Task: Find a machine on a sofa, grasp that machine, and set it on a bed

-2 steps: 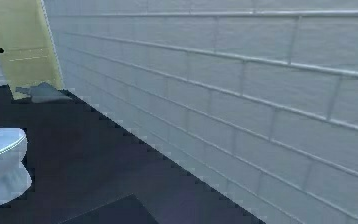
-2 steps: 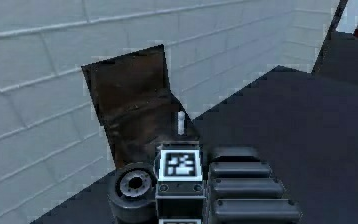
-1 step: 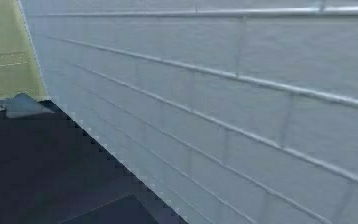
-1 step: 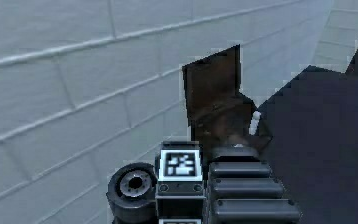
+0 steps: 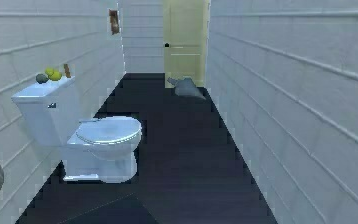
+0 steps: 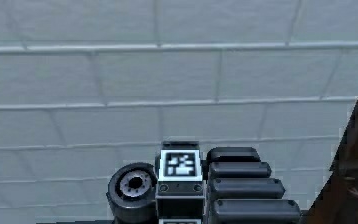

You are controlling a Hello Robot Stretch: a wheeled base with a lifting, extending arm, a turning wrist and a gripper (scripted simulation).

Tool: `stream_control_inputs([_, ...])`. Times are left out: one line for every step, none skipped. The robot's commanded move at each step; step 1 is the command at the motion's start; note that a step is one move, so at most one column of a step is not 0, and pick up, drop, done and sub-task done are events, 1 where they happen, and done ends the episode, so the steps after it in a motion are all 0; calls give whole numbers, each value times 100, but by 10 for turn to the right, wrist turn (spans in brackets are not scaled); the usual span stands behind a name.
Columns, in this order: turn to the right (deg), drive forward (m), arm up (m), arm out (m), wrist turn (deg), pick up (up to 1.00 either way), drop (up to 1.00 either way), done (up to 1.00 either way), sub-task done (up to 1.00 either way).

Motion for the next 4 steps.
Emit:
stream_control_inputs([0,100,0,0,0,0,0,0,0])
stream_control_inputs([-90,0,0,0,0,0,0,0,0])
stream_control_inputs([0,20,0,0,0,0,0,0,0])
stream_control_inputs([150,0,0,0,0,0,0,0,0])
